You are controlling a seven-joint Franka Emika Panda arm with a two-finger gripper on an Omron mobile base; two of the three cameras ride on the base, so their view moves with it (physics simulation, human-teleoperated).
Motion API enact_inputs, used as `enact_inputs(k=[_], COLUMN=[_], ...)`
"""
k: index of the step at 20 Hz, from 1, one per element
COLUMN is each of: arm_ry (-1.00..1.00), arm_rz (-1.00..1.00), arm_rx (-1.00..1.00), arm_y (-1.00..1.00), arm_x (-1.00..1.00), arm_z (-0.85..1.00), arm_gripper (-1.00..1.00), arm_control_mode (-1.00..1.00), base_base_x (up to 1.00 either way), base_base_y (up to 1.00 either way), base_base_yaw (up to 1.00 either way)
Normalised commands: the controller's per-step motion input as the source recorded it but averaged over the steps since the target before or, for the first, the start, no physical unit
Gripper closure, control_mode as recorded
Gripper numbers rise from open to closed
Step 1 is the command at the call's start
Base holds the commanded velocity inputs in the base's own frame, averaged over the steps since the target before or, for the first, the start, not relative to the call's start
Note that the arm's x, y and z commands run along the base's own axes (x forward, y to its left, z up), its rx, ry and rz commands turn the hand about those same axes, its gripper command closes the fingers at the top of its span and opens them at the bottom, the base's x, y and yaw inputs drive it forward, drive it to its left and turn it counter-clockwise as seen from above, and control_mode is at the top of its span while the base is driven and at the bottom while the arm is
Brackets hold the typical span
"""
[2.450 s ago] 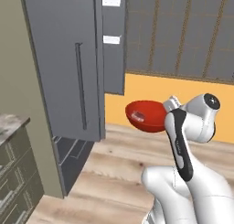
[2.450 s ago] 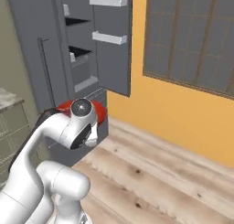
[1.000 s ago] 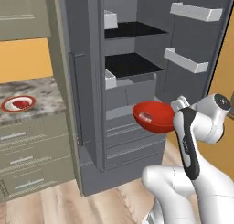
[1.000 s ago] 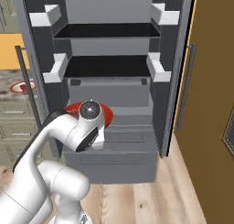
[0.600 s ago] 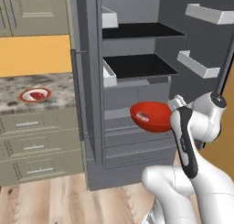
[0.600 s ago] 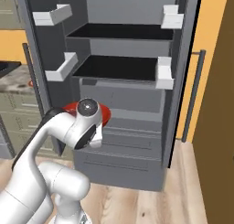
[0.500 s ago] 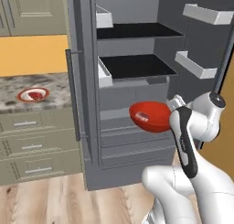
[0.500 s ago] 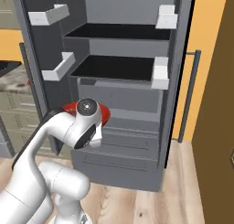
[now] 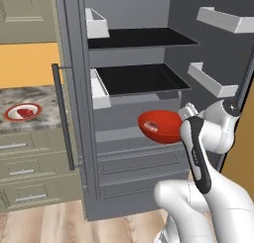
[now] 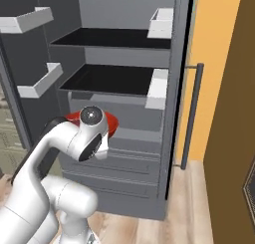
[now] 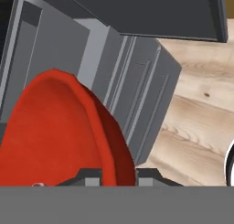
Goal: Place one of the steaks on the plate and the other in the bowl. Then place the bowl in the fridge.
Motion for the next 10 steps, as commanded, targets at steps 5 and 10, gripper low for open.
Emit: enact_inputs(k=[5, 10], arm_ry=[0.0, 0.0], arm_rz=[0.0, 0.0], arm_rx=[0.0, 0.0], arm_y=[0.0, 0.0], arm_x=[0.0, 0.0], arm_z=[0.0, 0.0], arm_gripper=[1.0, 1.0], arm_control_mode=[1.0, 1.0], base_base_x=[0.12, 0.55], base_base_y=[-0.03, 0.08], base_base_yaw=[0.0, 0.0])
